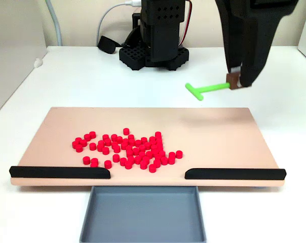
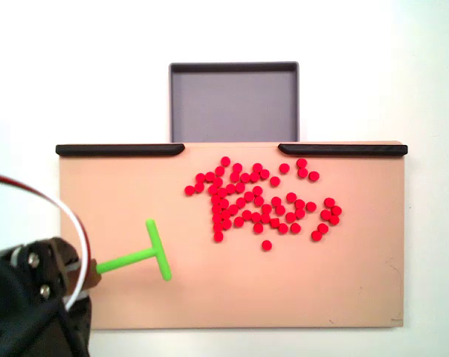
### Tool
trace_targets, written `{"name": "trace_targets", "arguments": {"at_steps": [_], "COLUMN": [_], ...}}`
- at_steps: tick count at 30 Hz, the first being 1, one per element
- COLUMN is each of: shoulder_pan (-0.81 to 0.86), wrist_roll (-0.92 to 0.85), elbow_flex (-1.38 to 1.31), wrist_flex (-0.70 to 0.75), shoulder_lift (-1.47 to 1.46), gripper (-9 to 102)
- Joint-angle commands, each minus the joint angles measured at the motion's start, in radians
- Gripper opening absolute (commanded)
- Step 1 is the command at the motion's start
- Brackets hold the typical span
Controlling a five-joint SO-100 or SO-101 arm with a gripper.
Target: Gather the left side granules
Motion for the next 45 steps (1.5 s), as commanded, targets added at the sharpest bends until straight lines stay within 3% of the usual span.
{"name": "trace_targets", "arguments": {"at_steps": [1, 6, 15, 19, 27, 45], "shoulder_pan": [-0.005, 0.06, 0.262, 0.319, 0.319, 0.322], "wrist_roll": [-0.193, -0.485, -1.279, -1.482, -1.571, -1.48], "elbow_flex": [0.077, 0.193, 0.471, 0.471, 0.471, 0.466], "wrist_flex": [0.003, 0.003, -0.009, -0.011, -0.011, -0.011], "shoulder_lift": [0.169, 0.325, 0.518, 0.518, 0.531, 0.456], "gripper": [0, 0, 0, 0, 0, 0]}}
